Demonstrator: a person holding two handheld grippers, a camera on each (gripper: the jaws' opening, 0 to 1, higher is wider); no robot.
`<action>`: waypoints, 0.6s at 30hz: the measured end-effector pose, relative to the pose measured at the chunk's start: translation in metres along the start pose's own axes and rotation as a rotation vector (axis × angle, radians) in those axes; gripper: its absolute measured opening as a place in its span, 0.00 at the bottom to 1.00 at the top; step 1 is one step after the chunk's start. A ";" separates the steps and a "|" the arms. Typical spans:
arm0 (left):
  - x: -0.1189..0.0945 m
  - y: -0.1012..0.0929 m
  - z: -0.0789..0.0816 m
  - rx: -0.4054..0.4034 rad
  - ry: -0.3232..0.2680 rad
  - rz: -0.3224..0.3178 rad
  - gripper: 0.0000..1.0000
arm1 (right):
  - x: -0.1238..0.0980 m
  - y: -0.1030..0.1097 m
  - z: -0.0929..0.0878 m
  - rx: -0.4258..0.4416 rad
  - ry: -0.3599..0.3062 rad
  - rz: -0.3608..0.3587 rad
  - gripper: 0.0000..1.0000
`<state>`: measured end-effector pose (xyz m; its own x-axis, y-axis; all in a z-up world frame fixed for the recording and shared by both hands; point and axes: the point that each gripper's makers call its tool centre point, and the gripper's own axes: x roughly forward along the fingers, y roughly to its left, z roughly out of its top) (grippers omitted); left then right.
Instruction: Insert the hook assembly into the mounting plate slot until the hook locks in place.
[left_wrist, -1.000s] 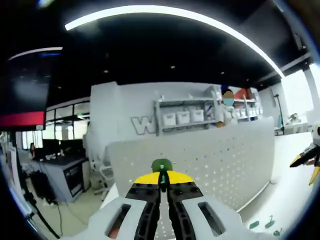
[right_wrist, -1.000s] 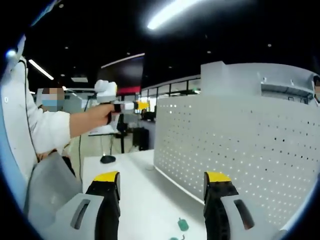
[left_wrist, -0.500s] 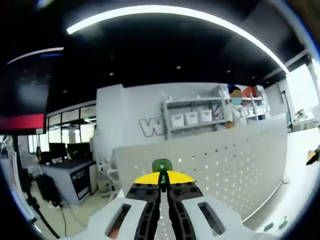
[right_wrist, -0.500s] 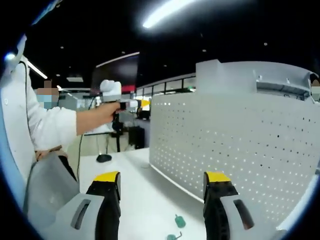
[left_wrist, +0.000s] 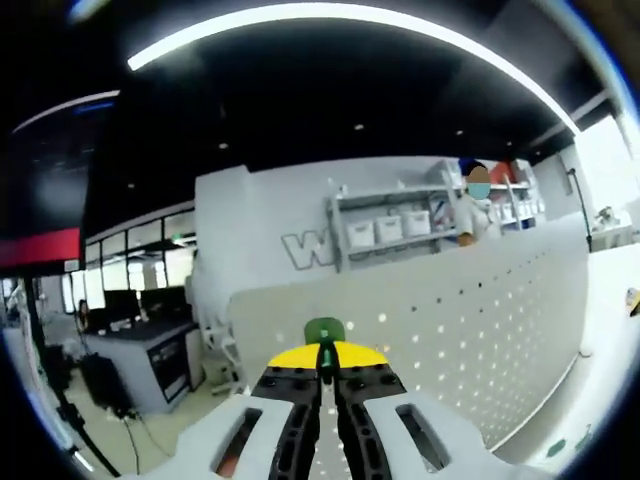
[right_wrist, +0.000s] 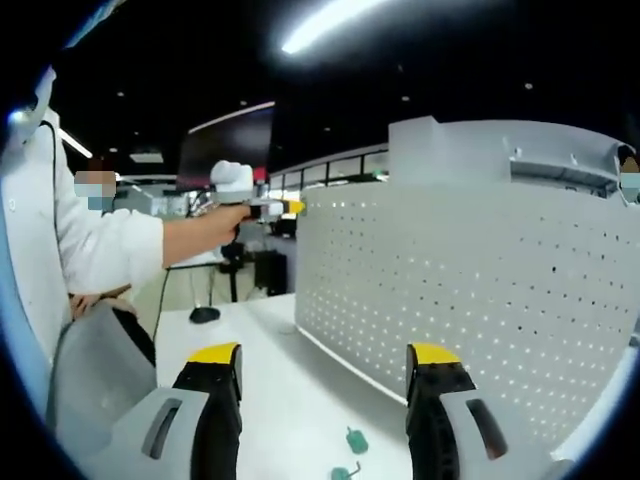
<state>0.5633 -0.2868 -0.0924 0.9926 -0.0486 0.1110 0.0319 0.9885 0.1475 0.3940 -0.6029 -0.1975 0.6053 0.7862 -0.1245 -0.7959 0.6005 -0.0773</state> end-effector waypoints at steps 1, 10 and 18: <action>0.002 0.001 -0.001 0.000 0.000 0.002 0.03 | 0.000 0.000 -0.001 0.001 0.002 0.000 0.67; 0.008 0.001 -0.002 -0.006 0.002 0.004 0.03 | -0.001 -0.003 0.000 0.005 0.001 -0.010 0.67; 0.010 0.005 -0.006 -0.004 0.012 0.014 0.03 | 0.000 -0.003 -0.001 0.001 0.006 -0.008 0.66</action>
<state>0.5741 -0.2817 -0.0969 0.9943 -0.0331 0.1010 0.0185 0.9897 0.1419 0.3965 -0.6048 -0.1979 0.6119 0.7803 -0.1296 -0.7907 0.6073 -0.0769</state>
